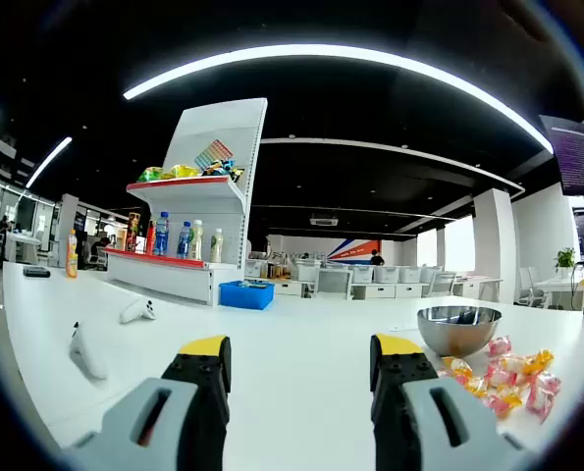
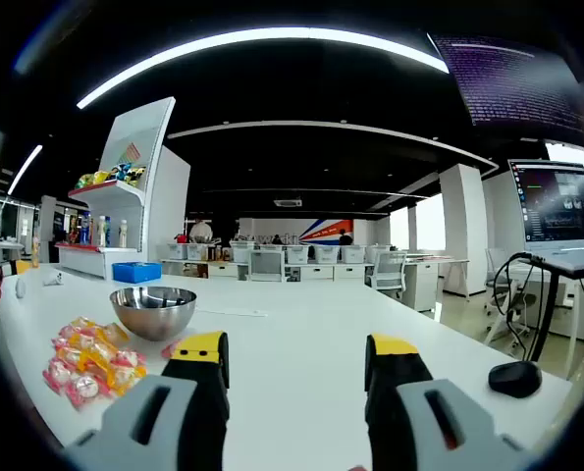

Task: Pick up the marshmallows scattered on the table and place them into the bowl on the table

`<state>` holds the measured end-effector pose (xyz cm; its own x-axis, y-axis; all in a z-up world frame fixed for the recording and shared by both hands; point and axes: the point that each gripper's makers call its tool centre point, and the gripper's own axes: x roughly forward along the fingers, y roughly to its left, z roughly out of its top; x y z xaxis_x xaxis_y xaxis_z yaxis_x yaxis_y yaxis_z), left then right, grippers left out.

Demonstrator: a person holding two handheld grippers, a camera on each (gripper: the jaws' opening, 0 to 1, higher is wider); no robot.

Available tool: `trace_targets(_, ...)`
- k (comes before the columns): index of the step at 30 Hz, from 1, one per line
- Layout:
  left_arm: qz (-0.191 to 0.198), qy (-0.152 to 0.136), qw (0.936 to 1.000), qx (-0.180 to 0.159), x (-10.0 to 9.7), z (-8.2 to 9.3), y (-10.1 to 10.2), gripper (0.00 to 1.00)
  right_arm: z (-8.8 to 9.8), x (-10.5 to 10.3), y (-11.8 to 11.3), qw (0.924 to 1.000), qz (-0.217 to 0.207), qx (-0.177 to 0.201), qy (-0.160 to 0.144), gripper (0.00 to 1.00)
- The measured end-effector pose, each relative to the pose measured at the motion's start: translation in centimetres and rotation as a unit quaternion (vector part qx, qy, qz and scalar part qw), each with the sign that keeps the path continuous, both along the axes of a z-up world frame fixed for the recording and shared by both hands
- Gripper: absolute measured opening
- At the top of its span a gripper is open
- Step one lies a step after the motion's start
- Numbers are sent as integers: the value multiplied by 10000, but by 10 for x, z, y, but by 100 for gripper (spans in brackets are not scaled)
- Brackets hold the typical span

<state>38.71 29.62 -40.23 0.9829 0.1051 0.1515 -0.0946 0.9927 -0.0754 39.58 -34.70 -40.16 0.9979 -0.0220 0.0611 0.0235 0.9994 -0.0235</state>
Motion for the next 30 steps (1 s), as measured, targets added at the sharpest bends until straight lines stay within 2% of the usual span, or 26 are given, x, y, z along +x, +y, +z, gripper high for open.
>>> trace_targets(14,-255,25,9997,36,3,2,-13,58,2,-2,-6,9999,-48,-88,14,54)
trace_targets(30,-234,72,9996,110,0,4,-13,58,5,4,-6,10000,-45,-40,-64,53)
